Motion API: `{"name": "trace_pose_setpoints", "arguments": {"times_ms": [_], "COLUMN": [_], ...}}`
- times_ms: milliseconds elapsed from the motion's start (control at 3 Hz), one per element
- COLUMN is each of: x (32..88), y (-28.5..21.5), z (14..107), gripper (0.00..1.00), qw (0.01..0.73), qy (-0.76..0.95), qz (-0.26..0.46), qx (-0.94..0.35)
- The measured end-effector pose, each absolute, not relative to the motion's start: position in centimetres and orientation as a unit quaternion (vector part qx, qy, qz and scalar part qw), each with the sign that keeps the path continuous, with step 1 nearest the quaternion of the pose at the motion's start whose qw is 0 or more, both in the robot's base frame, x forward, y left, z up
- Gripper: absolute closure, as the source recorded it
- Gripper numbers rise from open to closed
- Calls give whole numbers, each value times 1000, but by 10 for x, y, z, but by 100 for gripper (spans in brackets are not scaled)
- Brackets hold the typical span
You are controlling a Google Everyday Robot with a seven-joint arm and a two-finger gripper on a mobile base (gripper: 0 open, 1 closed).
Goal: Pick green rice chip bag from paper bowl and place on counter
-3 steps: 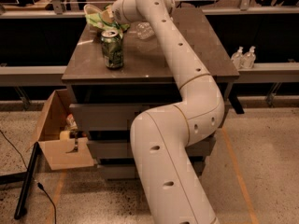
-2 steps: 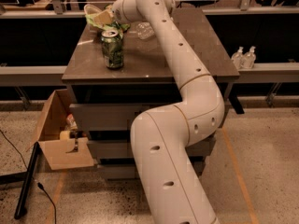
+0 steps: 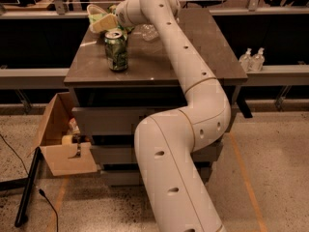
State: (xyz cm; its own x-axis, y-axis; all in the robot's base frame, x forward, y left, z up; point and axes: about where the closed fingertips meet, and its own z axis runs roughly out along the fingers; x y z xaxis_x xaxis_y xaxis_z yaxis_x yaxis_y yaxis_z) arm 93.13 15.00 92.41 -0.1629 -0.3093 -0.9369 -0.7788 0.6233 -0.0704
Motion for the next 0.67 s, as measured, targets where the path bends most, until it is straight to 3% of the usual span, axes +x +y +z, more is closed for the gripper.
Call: {"name": "trace_pose_setpoints", "arguments": {"times_ms": [667], "x": [934], "y": [164], "z": [893], "gripper": [0], "qw": [524], "qy": [718], "qz": [217], "qx": [-404]}}
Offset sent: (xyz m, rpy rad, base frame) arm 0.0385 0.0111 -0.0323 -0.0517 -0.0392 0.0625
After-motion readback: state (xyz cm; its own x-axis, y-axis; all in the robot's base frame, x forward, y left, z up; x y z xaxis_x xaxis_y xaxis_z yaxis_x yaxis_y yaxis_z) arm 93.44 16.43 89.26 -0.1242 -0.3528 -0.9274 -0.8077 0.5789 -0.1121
